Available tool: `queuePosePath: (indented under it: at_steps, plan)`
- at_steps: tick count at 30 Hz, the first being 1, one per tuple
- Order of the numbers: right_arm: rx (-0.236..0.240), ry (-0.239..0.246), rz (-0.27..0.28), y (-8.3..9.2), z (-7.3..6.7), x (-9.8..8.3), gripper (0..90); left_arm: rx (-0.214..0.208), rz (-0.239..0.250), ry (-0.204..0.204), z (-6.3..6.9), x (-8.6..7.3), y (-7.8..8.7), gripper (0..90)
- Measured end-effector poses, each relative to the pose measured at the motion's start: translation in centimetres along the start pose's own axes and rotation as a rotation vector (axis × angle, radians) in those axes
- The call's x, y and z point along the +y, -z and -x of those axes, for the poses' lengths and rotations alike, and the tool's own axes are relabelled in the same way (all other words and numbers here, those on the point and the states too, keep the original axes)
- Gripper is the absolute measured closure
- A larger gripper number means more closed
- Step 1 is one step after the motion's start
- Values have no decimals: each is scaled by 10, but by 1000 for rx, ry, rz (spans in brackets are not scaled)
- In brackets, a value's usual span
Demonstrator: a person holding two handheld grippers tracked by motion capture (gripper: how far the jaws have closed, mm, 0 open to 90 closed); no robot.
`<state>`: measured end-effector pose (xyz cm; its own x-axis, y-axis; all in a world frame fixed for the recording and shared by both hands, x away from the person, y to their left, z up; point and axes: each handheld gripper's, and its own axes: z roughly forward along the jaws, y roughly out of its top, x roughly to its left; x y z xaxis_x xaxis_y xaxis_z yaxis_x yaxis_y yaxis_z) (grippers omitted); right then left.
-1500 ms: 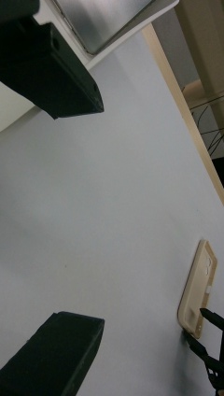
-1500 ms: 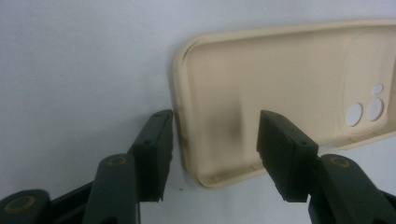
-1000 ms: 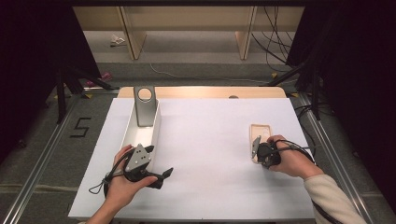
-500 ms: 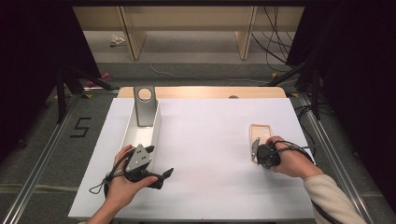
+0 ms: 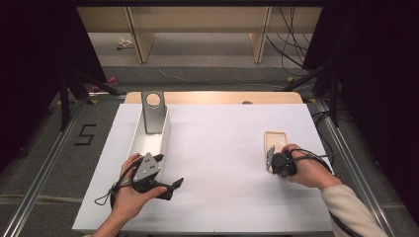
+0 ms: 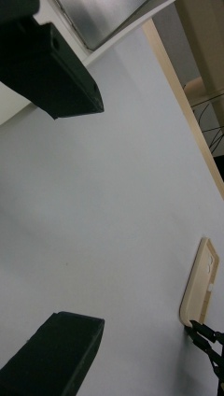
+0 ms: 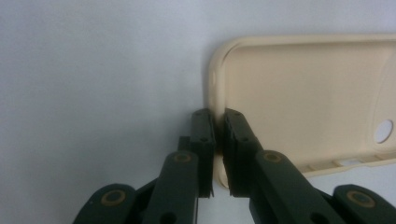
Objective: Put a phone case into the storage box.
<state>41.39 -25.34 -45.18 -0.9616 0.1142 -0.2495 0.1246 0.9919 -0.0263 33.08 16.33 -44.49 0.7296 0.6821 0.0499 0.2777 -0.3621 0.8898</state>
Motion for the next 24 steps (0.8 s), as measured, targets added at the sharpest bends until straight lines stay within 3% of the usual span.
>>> queuePosePath:
  at_steps: [11, 24]
  plan:
    - [-4, 6, -4, 1, 0, 0, 849, -1, 1, 1, 0, 0, 0, 0]
    - [-20, -10, 37, 7, 2, -4, 854, -1, 7, 4, 0, 0, 0, 0]
